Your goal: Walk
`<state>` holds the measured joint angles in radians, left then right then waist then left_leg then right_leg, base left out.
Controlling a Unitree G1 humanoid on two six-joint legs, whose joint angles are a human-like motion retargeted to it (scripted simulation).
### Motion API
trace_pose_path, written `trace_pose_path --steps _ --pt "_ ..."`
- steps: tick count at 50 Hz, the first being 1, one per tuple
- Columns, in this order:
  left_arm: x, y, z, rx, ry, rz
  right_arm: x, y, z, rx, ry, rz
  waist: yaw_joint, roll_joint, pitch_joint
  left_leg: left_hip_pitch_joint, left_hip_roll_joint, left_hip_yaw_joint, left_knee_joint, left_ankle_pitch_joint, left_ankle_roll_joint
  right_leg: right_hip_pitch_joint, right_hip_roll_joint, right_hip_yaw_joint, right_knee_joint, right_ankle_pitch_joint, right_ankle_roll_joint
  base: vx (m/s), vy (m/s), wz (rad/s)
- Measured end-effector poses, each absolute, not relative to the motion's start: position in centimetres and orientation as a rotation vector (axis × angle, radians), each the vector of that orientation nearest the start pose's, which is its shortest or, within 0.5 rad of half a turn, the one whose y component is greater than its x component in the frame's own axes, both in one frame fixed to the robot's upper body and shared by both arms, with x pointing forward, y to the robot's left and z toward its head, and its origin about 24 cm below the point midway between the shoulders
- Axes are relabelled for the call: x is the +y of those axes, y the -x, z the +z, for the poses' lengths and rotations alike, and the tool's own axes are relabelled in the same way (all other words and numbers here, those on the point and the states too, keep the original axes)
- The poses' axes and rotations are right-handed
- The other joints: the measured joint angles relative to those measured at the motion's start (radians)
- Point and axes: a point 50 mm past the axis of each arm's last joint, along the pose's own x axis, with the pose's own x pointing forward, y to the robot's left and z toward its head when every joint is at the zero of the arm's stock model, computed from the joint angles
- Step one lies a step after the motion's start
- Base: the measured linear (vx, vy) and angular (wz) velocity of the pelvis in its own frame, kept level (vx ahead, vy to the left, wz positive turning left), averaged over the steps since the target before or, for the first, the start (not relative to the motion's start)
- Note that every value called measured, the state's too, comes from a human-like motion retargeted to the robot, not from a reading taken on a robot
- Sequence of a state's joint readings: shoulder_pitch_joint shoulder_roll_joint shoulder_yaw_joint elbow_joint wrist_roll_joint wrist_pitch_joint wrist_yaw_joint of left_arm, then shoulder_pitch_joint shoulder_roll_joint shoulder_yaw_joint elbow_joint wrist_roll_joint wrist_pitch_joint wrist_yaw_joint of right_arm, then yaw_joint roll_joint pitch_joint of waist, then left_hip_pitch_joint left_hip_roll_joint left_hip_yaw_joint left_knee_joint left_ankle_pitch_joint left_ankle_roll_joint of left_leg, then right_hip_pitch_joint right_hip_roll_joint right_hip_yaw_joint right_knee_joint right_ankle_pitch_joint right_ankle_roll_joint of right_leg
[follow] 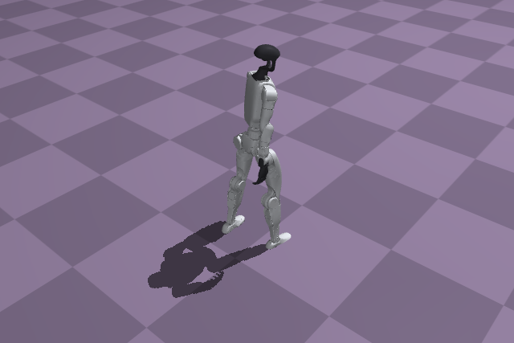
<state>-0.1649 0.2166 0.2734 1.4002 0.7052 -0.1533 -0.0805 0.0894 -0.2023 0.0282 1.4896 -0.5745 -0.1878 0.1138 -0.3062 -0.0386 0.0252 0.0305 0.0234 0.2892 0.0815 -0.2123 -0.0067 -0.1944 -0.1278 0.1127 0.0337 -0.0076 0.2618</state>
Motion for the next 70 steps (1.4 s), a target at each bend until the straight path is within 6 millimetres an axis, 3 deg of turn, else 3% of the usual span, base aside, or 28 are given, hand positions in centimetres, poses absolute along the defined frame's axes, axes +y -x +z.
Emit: trace_pose_path --steps 2,5,12,18,23,27,29,34,40,43,45,49,56,58,62,66,70 --pt "23.2 -11.3 -15.8 1.184 -0.529 -0.232 -21.8 -0.4 -17.4 1.432 0.492 0.448 -0.021 0.008 -0.011 0.002 -0.011 -0.020 0.010 -0.001 -0.009 0.003 -0.030 -0.118 0.024 -0.028 -0.032 0.35 -0.08 1.08" --pt "23.1 -8.5 -16.5 1.279 -0.520 -0.238 -21.6 -0.8 -17.4 1.416 0.482 0.443 -0.018 0.014 -0.030 0.000 -0.002 -0.016 0.039 0.013 -0.041 0.017 -0.010 -0.126 0.036 -0.061 -0.088 0.30 -0.22 0.70" --pt "23.0 -2.1 -17.3 1.476 -0.432 -0.190 -22.3 -4.3 -17.1 1.317 0.545 0.430 0.011 0.033 -0.025 -0.048 0.009 -0.061 0.153 0.134 -0.122 0.042 -0.002 -0.215 0.029 -0.070 -0.121 0.22 -0.19 0.42" --pt "23.3 0.8 -17.3 1.540 -0.390 -0.135 -22.9 -6.9 -16.7 1.261 0.597 0.408 0.036 0.034 -0.021 -0.122 0.000 -0.119 0.259 0.238 -0.168 0.051 -0.010 -0.279 0.018 -0.075 -0.152 0.12 -0.15 0.65" --pt "23.5 0.2 -17.2 1.525 -0.388 -0.113 -23.7 -8.2 -16.2 1.234 0.623 0.388 0.044 0.038 -0.017 -0.215 0.001 -0.122 0.372 0.215 -0.176 0.052 -0.040 -0.393 0.013 -0.074 -0.164 -0.05 -0.04 1.17" --pt "23.1 -1.6 -17.3 1.469 -0.382 -0.107 -24.4 -8.6 -16.0 1.229 0.662 0.397 0.062 0.043 -0.010 -0.232 0.049 0.071 0.430 0.143 -0.075 0.046 -0.057 -0.452 0.032 -0.092 -0.209 -0.09 0.01 1.25" --pt "22.8 -2.5 -17.4 1.434 -0.382 -0.114 -24.6 -8.6 -15.9 1.234 0.684 0.410 0.059 0.055 -0.013 -0.227 0.058 0.132 0.431 0.125 -0.066 0.049 -0.052 -0.493 0.038 -0.108 -0.229 -0.06 0.02 1.56" --pt "22.0 -5.1 -17.3 1.343 -0.428 -0.165 -24.3 -7.3 -16.3 1.256 0.676 0.421 0.047 0.087 -0.044 -0.206 0.049 0.227 0.391 0.123 -0.063 0.071 -0.039 -0.635 0.035 -0.149 -0.252 -0.06 0.01 1.99" --pt "20.6 -8.0 -17.0 1.242 -0.478 -0.251 -23.6 -5.3 -16.7 1.289 0.630 0.432 0.027 0.096 -0.086 -0.137 0.052 0.407 0.308 0.137 0.002 0.113 -0.031 -0.841 0.018 -0.188 -0.245 -0.11 0.03 2.30" --pt "20.1 -8.6 -17.0 1.221 -0.498 -0.287 -23.5 -4.7 -16.8 1.303 0.639 0.454 0.027 0.114 -0.101 -0.085 0.069 0.515 0.213 0.104 -0.118 0.138 0.003 -0.949 0.012 -0.209 -0.235 -0.11 0.09 2.02" --pt "19.6 -8.8 -17.0 1.213 -0.504 -0.312 -23.6 -4.7 -16.8 1.310 0.653 0.464 0.034 0.112 -0.105 -0.086 0.062 0.523 0.168 0.054 -0.074 0.160 0.005 -0.996 0.012 -0.218 -0.221 -0.07 0.16 1.69" --pt "19.6 -8.0 -17.2 1.243 -0.519 -0.338 -23.5 -4.6 -16.8 1.319 0.669 0.478 0.059 0.098 -0.111 -0.106 0.056 0.390 0.128 -0.015 -0.082 0.190 0.009 -1.060 0.024 -0.228 -0.204 -0.06 0.22 1.29" --pt "20.8 -4.2 -17.6 1.415 -0.498 -0.292 -22.9 -4.9 -17.0 1.308 0.663 0.477 0.143 0.057 -0.122 -0.128 0.034 0.258 0.075 -0.026 -0.038 0.236 -0.035 -1.109 0.088 -0.148 -0.162 -0.06 0.19 0.97" --pt "21.2 -2.8 -17.7 1.477 -0.473 -0.260 -22.9 -5.1 -16.9 1.304 0.673 0.477 0.156 0.068 -0.126 -0.146 0.048 0.212 0.071 -0.019 -0.025 0.234 -0.056 -1.094 0.144 -0.093 -0.164 -0.04 0.24 1.23" --pt "22.3 -0.4 -17.5 1.567 -0.424 -0.192 -23.2 -5.4 -16.9 1.298 0.701 0.481 0.164 0.130 -0.132 -0.189 0.112 0.106 0.079 -0.003 -0.015 0.156 -0.097 -0.897 0.349 -0.043 -0.243 0.03 0.21 1.45" --pt "24.0 1.0 -17.1 1.618 -0.433 -0.140 -23.3 -5.2 -16.9 1.305 0.710 0.485 0.140 0.133 -0.131 -0.206 0.096 -0.017 0.073 0.023 -0.006 0.064 -0.033 -0.536 0.413 -0.086 -0.179 0.06 0.09 1.94" --pt "25.3 1.3 -16.8 1.622 -0.460 -0.092 -23.0 -4.8 -17.0 1.307 0.701 0.482 0.141 0.113 -0.143 -0.223 0.065 -0.101 0.072 0.047 -0.005 0.043 0.014 -0.318 0.372 -0.115 -0.178 0.10 0.03 1.78"
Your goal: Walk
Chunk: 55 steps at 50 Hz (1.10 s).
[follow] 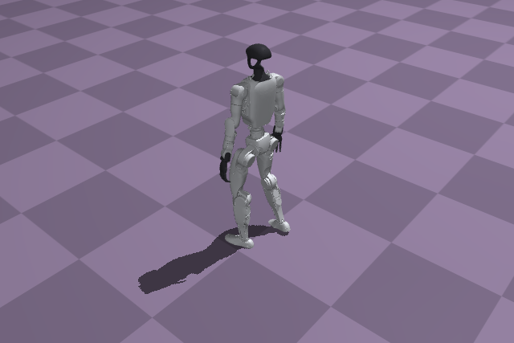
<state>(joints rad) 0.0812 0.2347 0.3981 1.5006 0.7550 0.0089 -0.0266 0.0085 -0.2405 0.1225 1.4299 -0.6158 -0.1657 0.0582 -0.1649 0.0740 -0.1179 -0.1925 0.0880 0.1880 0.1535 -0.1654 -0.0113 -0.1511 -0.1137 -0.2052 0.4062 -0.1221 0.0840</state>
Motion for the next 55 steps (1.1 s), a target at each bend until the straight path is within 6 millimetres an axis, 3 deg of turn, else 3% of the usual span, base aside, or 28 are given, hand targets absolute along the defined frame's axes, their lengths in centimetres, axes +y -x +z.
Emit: trace_pose_path --steps 3,10,11,17,22,25,27,28,31,38,42,45,52,55 --pt "25.5 0.8 -16.8 1.602 -0.453 -0.075 -22.9 -4.5 -17.0 1.309 0.692 0.481 -0.012 -0.013 -0.002 -0.020 -0.026 -0.069 0.015 0.016 -0.004 0.000 0.035 0.144 -0.066 -0.014 -0.007 0.10 -0.01 1.86" --pt "24.6 -2.3 -17.0 1.494 -0.426 -0.080 -22.9 -4.3 -17.0 1.309 0.690 0.486 -0.062 -0.076 0.039 -0.031 -0.114 -0.239 0.060 0.055 -0.036 0.047 0.069 0.468 -0.268 0.016 0.074 0.07 -0.08 2.27" --pt "24.4 -2.6 -17.0 1.481 -0.424 -0.086 -22.8 -4.4 -17.0 1.308 0.693 0.493 -0.060 -0.077 0.041 -0.035 -0.115 -0.263 0.062 0.061 -0.048 0.055 0.084 0.499 -0.267 0.011 0.061 0.03 -0.14 1.85" --pt "23.3 -4.2 -17.1 1.404 -0.431 -0.125 -21.7 -5.8 -17.1 1.263 0.695 0.518 0.004 -0.098 0.073 -0.036 -0.133 -0.380 0.028 0.117 -0.111 0.087 0.059 0.276 -0.297 -0.040 -0.002 -0.09 -0.16 1.16" --pt "22.2 -4.2 -17.3 1.380 -0.434 -0.144 -20.8 -7.4 -17.0 1.209 0.691 0.529 0.017 -0.097 0.089 -0.050 -0.105 -0.399 -0.027 0.199 -0.142 0.088 0.050 0.153 -0.329 -0.028 -0.010 -0.22 -0.16 1.42" --pt "21.2 -3.5 -17.6 1.391 -0.405 -0.137 -21.0 -8.5 -16.8 1.184 0.714 0.531 -0.012 -0.083 0.103 -0.062 -0.069 -0.199 -0.016 0.210 -0.103 0.091 0.053 0.077 -0.344 -0.024 -0.021 -0.27 -0.05 1.71" --pt "20.6 -2.6 -17.8 1.420 -0.377 -0.123 -21.1 -8.8 -16.7 1.171 0.720 0.521 -0.023 -0.088 0.099 -0.065 -0.070 -0.052 0.006 0.166 -0.003 0.090 0.037 0.028 -0.356 -0.020 -0.021 -0.19 -0.01 1.49" --pt "20.4 -2.0 -17.8 1.440 -0.363 -0.118 -21.1 -8.8 -16.7 1.170 0.716 0.515 -0.029 -0.084 0.095 -0.060 -0.060 0.028 0.012 0.146 0.017 0.090 0.036 0.000 -0.361 -0.020 -0.020 -0.13 0.01 1.45" --pt "20.0 -0.1 -17.9 1.505 -0.325 -0.113 -20.9 -8.7 -16.7 1.182 0.687 0.500 -0.038 -0.074 0.092 -0.040 -0.045 0.157 0.029 0.111 -0.001 0.097 0.044 -0.075 -0.378 -0.018 -0.020 -0.09 0.01 1.31" --pt "20.8 4.3 -17.6 1.642 -0.307 -0.122 -19.4 -8.6 -17.0 1.174 0.627 0.494 -0.029 -0.082 0.087 0.014 -0.060 0.240 0.051 0.087 -0.028 0.130 0.054 -0.158 -0.403 -0.033 -0.024 0.03 0.03 0.81" --pt "20.8 7.0 -17.2 1.725 -0.267 -0.136 -18.9 -8.7 -17.0 1.156 0.640 0.518 -0.061 -0.084 0.082 0.055 -0.079 0.287 0.002 0.035 0.029 0.171 0.052 -0.226 -0.416 -0.053 -0.020 0.18 0.10 0.69" --pt "20.9 8.9 -16.8 1.789 -0.241 -0.159 -18.8 -8.4 -17.1 1.158 0.644 0.524 -0.088 -0.081 0.067 0.068 -0.105 0.236 -0.022 0.025 0.041 0.194 0.057 -0.260 -0.416 -0.074 -0.026 0.23 0.11 0.50" --pt "21.7 9.1 -16.6 1.798 -0.296 -0.143 -19.3 -6.7 -17.2 1.189 0.605 0.497 -0.061 -0.099 0.057 0.104 -0.134 0.209 -0.051 -0.007 0.047 0.212 0.046 -0.213 -0.342 -0.136 -0.047 0.23 0.14 -0.19" --pt "21.8 8.1 -16.8 1.774 -0.308 -0.122 -20.1 -5.5 -17.3 1.224 0.615 0.493 -0.068 -0.089 0.033 0.103 -0.131 0.208 -0.066 -0.019 0.049 0.174 0.045 -0.187 -0.252 -0.081 -0.040 0.23 0.12 -0.25"
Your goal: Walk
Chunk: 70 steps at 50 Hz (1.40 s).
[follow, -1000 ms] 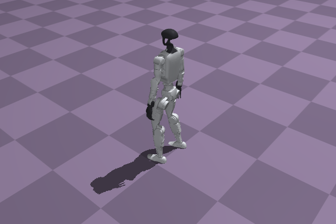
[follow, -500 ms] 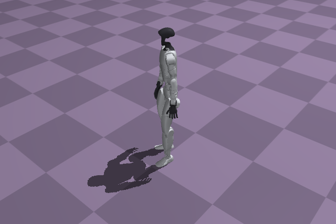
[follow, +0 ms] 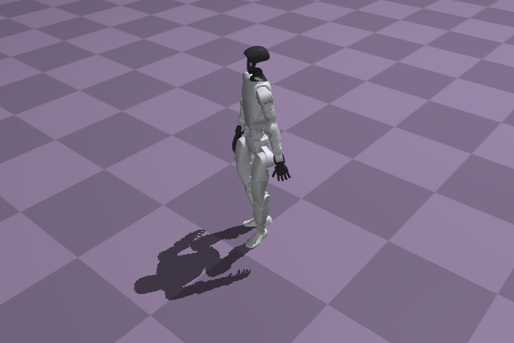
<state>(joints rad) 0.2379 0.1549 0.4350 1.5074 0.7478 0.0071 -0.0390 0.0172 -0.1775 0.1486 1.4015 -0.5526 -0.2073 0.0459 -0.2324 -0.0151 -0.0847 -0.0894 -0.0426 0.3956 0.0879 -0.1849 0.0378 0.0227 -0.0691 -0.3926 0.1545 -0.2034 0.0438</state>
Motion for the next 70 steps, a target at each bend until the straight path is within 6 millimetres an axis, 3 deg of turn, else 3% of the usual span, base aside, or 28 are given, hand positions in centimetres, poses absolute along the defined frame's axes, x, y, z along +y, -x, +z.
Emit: trace_pose_path --steps 3,5,8,14,17,23,28,32,35,38,40,42,45,50,55,60,63,67,70 --pt "21.8 5.4 -17.2 1.718 -0.321 -0.117 -21.0 -4.2 -17.3 1.270 0.602 0.470 0.014 0.049 -0.003 -0.012 0.063 0.013 -0.003 -0.013 -0.010 -0.106 0.004 0.056 0.217 0.107 0.010 0.16 0.11 -0.47" --pt "21.7 3.2 -17.5 1.663 -0.334 -0.121 -21.7 -3.1 -17.3 1.310 0.590 0.448 0.010 0.086 -0.001 -0.017 0.106 0.015 -0.007 -0.016 -0.020 -0.200 0.030 0.105 0.371 0.111 0.005 0.15 0.07 -0.28" --pt "21.6 -0.3 -17.7 1.563 -0.357 -0.142 -22.8 -1.0 -17.2 1.394 0.573 0.416 -0.002 0.111 -0.010 -0.009 0.135 0.048 -0.019 -0.024 -0.037 -0.302 0.012 0.091 0.420 0.069 0.032 0.22 0.04 -0.14" --pt "21.4 -7.8 -17.0 1.331 -0.422 -0.179 -25.3 2.5 -16.6 1.547 0.537 0.330 -0.071 0.093 0.023 0.045 0.104 0.020 -0.008 -0.072 -0.035 -0.424 -0.069 0.109 0.178 0.028 0.151 0.30 -0.01 0.37" --pt "21.4 -10.7 -16.4 1.242 -0.436 -0.184 -26.1 3.7 -16.2 1.598 0.530 0.305 -0.087 0.073 0.036 0.092 0.093 0.019 -0.007 -0.093 -0.049 -0.461 -0.084 0.160 0.009 0.035 0.218 0.43 -0.20 0.07" --pt "21.5 -13.8 -15.4 1.146 -0.442 -0.193 -26.4 4.2 -16.1 1.621 0.499 0.271 -0.071 0.075 0.016 0.141 0.120 0.056 0.023 -0.083 -0.133 -0.538 -0.064 0.098 -0.132 0.075 0.218 0.51 -0.25 -0.15" --pt "20.9 -13.2 -15.7 1.163 -0.434 -0.224 -26.1 4.1 -16.2 1.607 0.502 0.273 -0.109 0.087 -0.001 0.213 0.070 -0.001 0.059 0.013 -0.195 -0.470 -0.083 0.113 -0.097 0.169 0.218 0.71 -0.03 0.55" --pt "20.4 -11.6 -16.3 1.187 -0.422 -0.243 -25.3 2.6 -16.6 1.569 0.502 0.294 -0.123 0.096 -0.017 0.221 0.028 -0.060 0.134 0.232 -0.271 -0.446 -0.084 0.124 -0.043 0.202 0.183 0.76 -0.13 0.63" --pt "20.4 -10.5 -16.6 1.209 -0.409 -0.230 -24.6 -0.4 -16.9 1.491 0.530 0.314 -0.132 0.064 -0.024 0.123 -0.087 -0.050 0.294 0.474 -0.300 -0.443 -0.166 0.145 -0.015 0.198 0.145 0.48 0.18 0.68" --pt "21.0 -8.6 -16.9 1.263 -0.413 -0.212 -23.1 -3.5 -17.1 1.406 0.569 0.377 -0.122 0.032 -0.029 -0.006 -0.084 0.050 0.552 0.604 -0.300 -0.401 -0.217 0.088 -0.005 0.173 0.121 0.50 -0.01 0.38" --pt "21.2 -7.1 -17.1 1.298 -0.408 -0.198 -21.9 -5.5 -17.2 1.343 0.606 0.430 -0.106 0.011 -0.027 -0.072 -0.038 0.053 0.679 0.587 -0.300 -0.345 -0.176 0.101 -0.021 0.138 0.080 0.81 -0.59 -0.29" --pt "21.5 -5.0 -17.4 1.349 -0.393 -0.175 -20.4 -7.4 -17.1 1.270 0.639 0.481 -0.078 0.004 -0.002 -0.098 0.049 0.019 0.779 0.413 -0.295 -0.253 -0.106 0.087 -0.049 0.106 0.040 0.73 -0.52 -0.57" --pt "21.6 -2.4 -17.6 1.413 -0.365 -0.149 -18.7 -10.9 -16.6 1.140 0.673 0.512 -0.044 -0.003 0.023 -0.189 0.103 0.027 0.787 0.288 -0.248 -0.182 -0.065 0.090 -0.080 0.081 0.012 0.61 -0.14 -0.32" --pt "21.6 1.9 -17.6 1.525 -0.328 -0.114 -15.9 -15.8 -15.2 0.940 0.650 0.513 0.010 0.005 0.043 -0.328 0.148 0.001 0.512 0.180 -0.098 -0.089 0.002 0.068 -0.119 0.032 -0.029 0.59 -0.03 -0.13" --pt "21.9 5.3 -17.2 1.622 -0.297 -0.073 -14.6 -18.6 -13.9 0.823 0.610 0.485 0.005 0.024 0.061 -0.389 0.141 -0.103 0.104 0.166 0.063 -0.002 0.064 0.048 -0.119 -0.047 -0.077 0.63 0.01 0.31" --pt "22.1 8.1 -16.7 1.709 -0.245 -0.013 -14.7 -18.1 -14.1 0.842 0.595 0.488 0.043 -0.008 0.041 -0.379 0.153 0.037 -0.053 0.205 0.081 0.073 0.076 0.095 -0.095 -0.084 -0.106 0.74 0.03 -0.34" --pt "22.2 8.8 -16.5 1.737 -0.224 0.015 -15.3 -16.6 -14.7 0.892 0.600 0.498 0.069 -0.004 0.026 -0.368 0.141 0.015 0.023 0.215 0.065 0.100 0.110 0.144 -0.048 -0.014 -0.115 0.92 0.10 -0.74" --pt "22.6 8.2 -16.5 1.755 -0.217 0.016 -16.6 -13.0 -16.1 1.015 0.600 0.501 0.075 -0.001 0.018 -0.364 0.176 -0.024 0.129 0.165 0.029 0.087 0.134 0.158 0.114 0.284 -0.125 0.83 0.08 -0.62" --pt "23.3 5.5 -16.8 1.717 -0.269 -0.015 -18.2 -10.0 -16.8 1.122 0.583 0.477 0.035 0.047 0.037 -0.304 0.201 -0.039 0.132 0.102 0.025 -0.009 0.172 0.126 0.350 0.494 -0.083 0.65 0.06 0.19"
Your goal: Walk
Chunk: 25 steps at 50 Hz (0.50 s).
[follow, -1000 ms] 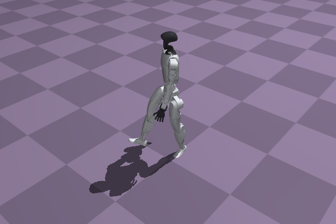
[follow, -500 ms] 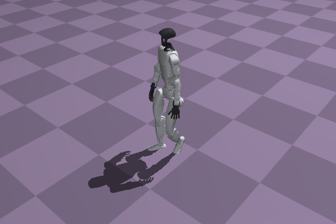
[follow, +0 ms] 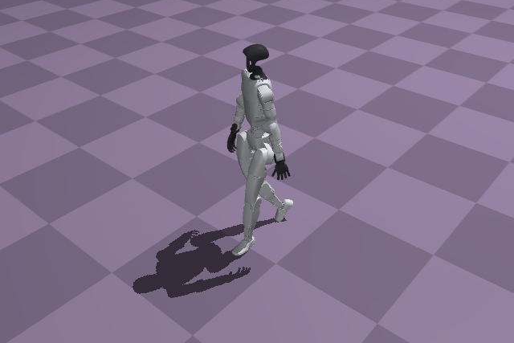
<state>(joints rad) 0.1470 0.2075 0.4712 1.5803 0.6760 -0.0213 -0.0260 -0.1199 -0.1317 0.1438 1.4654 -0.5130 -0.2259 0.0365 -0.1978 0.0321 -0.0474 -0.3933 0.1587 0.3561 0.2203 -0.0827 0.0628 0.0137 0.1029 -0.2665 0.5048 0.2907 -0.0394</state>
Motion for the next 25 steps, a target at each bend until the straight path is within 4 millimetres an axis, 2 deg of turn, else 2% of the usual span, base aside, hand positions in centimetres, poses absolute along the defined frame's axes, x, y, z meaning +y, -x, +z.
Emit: trace_pose_path --steps 2,3,5,7,11,13,15,18,20,23,25 --pt "23.6 2.8 -17.1 1.654 -0.308 -0.041 -19.4 -7.9 -17.1 1.194 0.583 0.468 -0.017 0.046 -0.004 0.022 0.039 0.013 0.007 -0.033 -0.013 -0.086 -0.017 -0.055 0.144 -0.042 -0.001 0.62 0.05 0.01" --pt "23.6 1.2 -17.1 1.610 -0.326 -0.053 -20.0 -6.9 -17.2 1.227 0.584 0.463 -0.013 0.056 -0.008 0.032 0.046 0.014 0.009 -0.050 -0.019 -0.129 -0.028 -0.067 0.192 -0.098 -0.005 0.70 0.05 -0.34" --pt "23.8 -2.5 -17.1 1.505 -0.358 -0.074 -21.0 -5.0 -17.3 1.288 0.582 0.449 -0.016 0.057 -0.006 0.061 0.042 0.018 0.005 -0.074 -0.028 -0.223 -0.034 -0.038 0.241 -0.160 0.042 0.78 0.05 -0.16" --pt "23.8 -6.1 -16.8 1.390 -0.381 -0.087 -22.0 -3.1 -17.3 1.349 0.573 0.429 -0.047 0.060 0.004 0.108 0.024 0.027 -0.022 -0.087 -0.023 -0.291 -0.041 -0.012 0.203 -0.214 0.115 0.51 0.03 0.35" --pt "23.2 -12.4 -15.5 1.165 -0.388 -0.094 -23.8 0.1 -17.0 1.457 0.558 0.388 -0.096 0.032 0.015 0.228 -0.048 0.035 -0.095 -0.115 -0.024 -0.378 -0.171 0.023 -0.009 -0.302 0.219 0.79 -0.01 0.26" --pt "23.0 -14.9 -14.7 1.074 -0.390 -0.096 -24.5 1.4 -16.8 1.502 0.551 0.368 -0.118 0.001 0.020 0.301 -0.095 0.043 -0.122 -0.139 -0.033 -0.396 -0.249 0.038 -0.171 -0.321 0.274 0.66 -0.08 0.16" --pt "23.1 -16.7 -13.8 1.004 -0.396 -0.094 -24.8 2.3 -16.7 1.538 0.540 0.355 -0.123 -0.023 0.029 0.370 -0.111 0.056 -0.137 -0.162 -0.059 -0.417 -0.272 0.064 -0.345 -0.347 0.301 0.82 -0.32 -0.28" --pt "23.6 -18.5 -12.9 0.943 -0.409 -0.090 -24.9 2.8 -16.6 1.569 0.521 0.339 -0.106 -0.026 0.039 0.440 -0.076 0.086 -0.125 -0.186 -0.126 -0.464 -0.235 0.032 -0.515 -0.378 0.301 0.70 -0.46 -0.57" --pt "23.7 -18.8 -12.7 0.935 -0.414 -0.096 -24.9 2.9 -16.6 1.581 0.510 0.327 -0.101 -0.022 0.034 0.468 -0.071 0.095 -0.092 -0.185 -0.166 -0.467 -0.213 0.017 -0.546 -0.377 0.301 0.85 -0.31 -0.24" --pt "23.4 -17.7 -13.3 0.972 -0.415 -0.117 -24.4 3.3 -16.7 1.589 0.479 0.316 -0.127 -0.022 0.021 0.501 -0.105 0.059 -0.003 -0.112 -0.207 -0.423 -0.240 -0.040 -0.493 -0.297 0.301 0.90 -0.07 0.51" --pt "22.8 -16.0 -14.2 1.021 -0.407 -0.140 -23.9 3.6 -16.8 1.592 0.461 0.310 -0.172 -0.023 0.008 0.533 -0.162 -0.001 0.039 0.009 -0.213 -0.383 -0.248 0.060 -0.462 -0.255 0.301 1.16 0.02 1.17"
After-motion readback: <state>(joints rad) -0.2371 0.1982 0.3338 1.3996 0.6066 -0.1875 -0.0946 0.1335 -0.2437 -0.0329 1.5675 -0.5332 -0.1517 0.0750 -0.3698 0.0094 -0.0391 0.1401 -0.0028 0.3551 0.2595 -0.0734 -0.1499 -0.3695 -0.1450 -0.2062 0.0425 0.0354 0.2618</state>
